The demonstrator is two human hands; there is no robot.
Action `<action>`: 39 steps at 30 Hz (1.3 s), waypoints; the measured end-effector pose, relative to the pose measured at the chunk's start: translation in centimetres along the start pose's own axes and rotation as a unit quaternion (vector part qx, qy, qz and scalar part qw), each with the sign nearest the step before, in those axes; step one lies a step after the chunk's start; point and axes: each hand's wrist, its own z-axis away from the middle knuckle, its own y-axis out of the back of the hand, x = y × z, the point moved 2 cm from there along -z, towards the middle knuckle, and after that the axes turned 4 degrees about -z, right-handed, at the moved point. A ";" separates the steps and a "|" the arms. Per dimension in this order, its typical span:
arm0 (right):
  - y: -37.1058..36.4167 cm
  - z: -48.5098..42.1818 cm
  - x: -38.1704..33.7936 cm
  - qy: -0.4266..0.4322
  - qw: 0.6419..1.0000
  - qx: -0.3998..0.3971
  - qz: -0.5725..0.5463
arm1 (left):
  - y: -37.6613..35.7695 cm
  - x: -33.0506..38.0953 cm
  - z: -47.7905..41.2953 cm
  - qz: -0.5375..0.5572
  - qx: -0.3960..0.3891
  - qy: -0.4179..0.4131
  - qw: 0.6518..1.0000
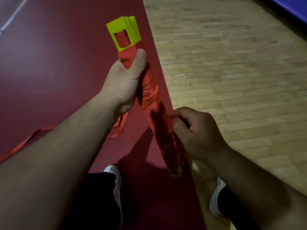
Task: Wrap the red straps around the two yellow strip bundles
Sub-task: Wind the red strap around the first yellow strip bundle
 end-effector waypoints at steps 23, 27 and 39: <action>-2.6 -0.1 2.6 -0.137 0.967 -0.076 0.200 | -2.2 1.1 1.0 0.205 0.057 0.092 0.973; -1.9 -0.4 2.3 -0.143 0.980 -0.090 0.106 | -1.6 0.4 0.8 0.124 -0.144 0.024 0.982; -0.9 -1.3 -0.1 -0.106 0.980 -0.166 0.014 | -1.9 -3.1 1.9 0.101 -0.183 0.113 0.971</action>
